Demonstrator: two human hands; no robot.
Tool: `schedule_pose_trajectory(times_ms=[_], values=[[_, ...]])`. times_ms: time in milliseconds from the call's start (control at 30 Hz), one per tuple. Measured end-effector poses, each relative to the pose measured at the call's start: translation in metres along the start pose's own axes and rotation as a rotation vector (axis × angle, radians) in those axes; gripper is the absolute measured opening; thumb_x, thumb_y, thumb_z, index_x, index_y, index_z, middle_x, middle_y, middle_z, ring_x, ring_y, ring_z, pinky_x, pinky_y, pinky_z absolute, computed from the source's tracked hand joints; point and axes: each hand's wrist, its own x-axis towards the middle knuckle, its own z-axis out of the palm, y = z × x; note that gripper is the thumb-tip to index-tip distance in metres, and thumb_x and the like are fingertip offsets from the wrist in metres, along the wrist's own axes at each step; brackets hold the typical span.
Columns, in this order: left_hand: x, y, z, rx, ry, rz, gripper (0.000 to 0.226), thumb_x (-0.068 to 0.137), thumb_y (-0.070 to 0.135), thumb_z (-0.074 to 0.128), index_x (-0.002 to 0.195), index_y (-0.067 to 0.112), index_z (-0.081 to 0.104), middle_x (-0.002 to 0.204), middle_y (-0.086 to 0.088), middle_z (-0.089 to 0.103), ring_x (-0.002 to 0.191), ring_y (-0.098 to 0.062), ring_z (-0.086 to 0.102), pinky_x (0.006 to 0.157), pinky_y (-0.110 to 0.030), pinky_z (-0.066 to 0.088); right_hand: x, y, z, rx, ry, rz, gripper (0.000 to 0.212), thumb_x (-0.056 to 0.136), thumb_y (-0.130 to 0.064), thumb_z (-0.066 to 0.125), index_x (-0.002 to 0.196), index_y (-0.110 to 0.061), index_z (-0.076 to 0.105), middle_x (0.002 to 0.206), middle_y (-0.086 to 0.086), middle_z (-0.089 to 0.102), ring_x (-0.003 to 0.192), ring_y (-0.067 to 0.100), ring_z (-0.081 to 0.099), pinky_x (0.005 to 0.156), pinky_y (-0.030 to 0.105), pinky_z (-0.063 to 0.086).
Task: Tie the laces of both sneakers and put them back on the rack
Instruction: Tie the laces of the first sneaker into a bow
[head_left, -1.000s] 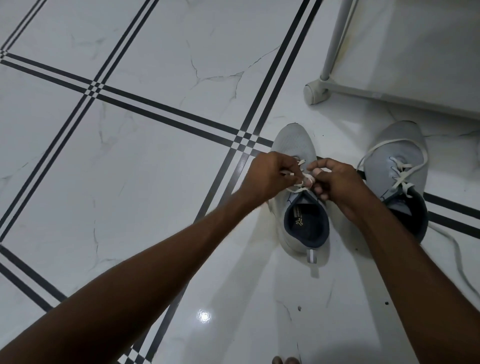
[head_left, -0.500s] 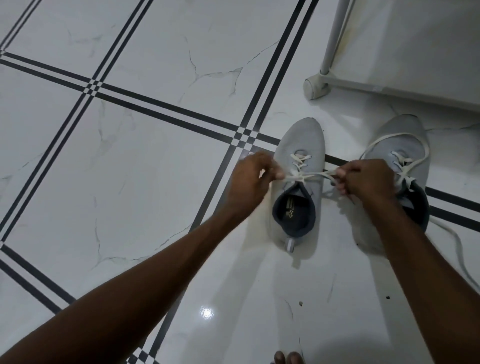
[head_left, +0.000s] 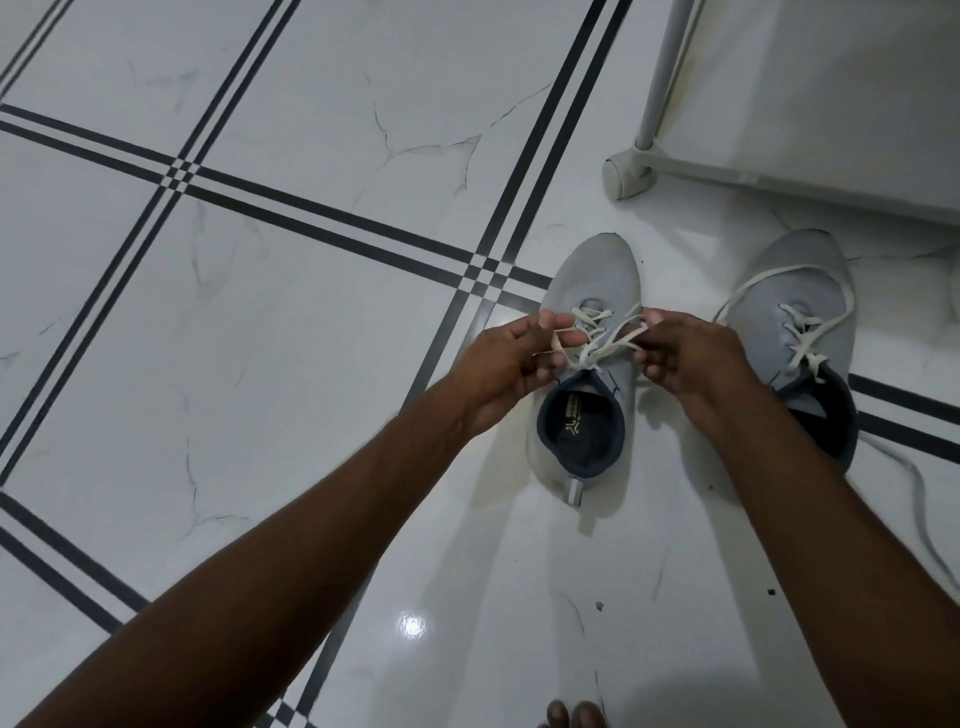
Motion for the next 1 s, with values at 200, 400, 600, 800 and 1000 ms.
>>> schedule_pose_trajectory(times_ms=[200,400,600,800,1000], values=[[-0.003,-0.009,-0.008,-0.102,-0.058,-0.046,0.022,0.103,0.010,0.049,0.108,0.004,0.070,0.108,-0.009,0.070,0.075,-0.007,0.065,0.066,-0.015,0.056,0.002,-0.009,0.010,0.112,-0.042,0.097,0.017,0.098,-0.016,0.058,0.084,-0.010,0.066,0.070,0.002,0.061,0.054,0.008,0.051,0.043,0.014,0.046],[0.000,0.000,-0.001,-0.143,-0.171,-0.106,0.024,0.105,0.015,0.040,0.091,0.014,0.059,0.078,0.000,0.065,0.057,-0.007,0.055,0.048,-0.014,0.044,0.006,-0.014,0.015,0.388,-0.283,0.313,0.030,0.105,-0.020,0.039,0.082,-0.009,0.055,0.059,0.003,0.062,0.040,0.005,0.048,0.034,0.012,0.036],[0.007,-0.009,-0.011,-0.128,-0.293,-0.161,0.030,0.104,0.011,0.035,0.081,0.013,0.053,0.052,0.006,0.034,0.040,-0.004,0.029,0.036,-0.015,0.026,0.023,-0.002,0.006,0.336,-0.353,0.462,0.029,0.100,-0.009,0.032,0.074,-0.011,0.045,0.041,-0.006,0.031,0.028,0.004,0.028,0.025,0.016,0.018],[-0.003,-0.021,-0.021,-0.063,-0.244,-0.146,0.025,0.093,0.000,0.035,0.076,0.014,0.047,0.053,0.005,0.033,0.040,-0.005,0.027,0.035,-0.016,0.022,0.031,0.002,0.015,0.219,-0.197,0.486,0.037,0.095,-0.001,0.019,0.068,-0.012,0.041,0.036,-0.006,0.030,0.024,0.006,0.024,0.025,0.014,0.016],[-0.001,-0.007,-0.031,0.082,-0.101,-0.165,0.031,0.102,0.010,0.038,0.075,0.015,0.054,0.057,0.003,0.039,0.044,-0.007,0.033,0.039,-0.017,0.028,0.019,0.008,0.039,0.011,-0.029,0.268,0.034,0.098,-0.007,0.035,0.069,-0.010,0.052,0.056,0.004,0.049,0.026,0.007,0.036,0.030,0.013,0.032]])
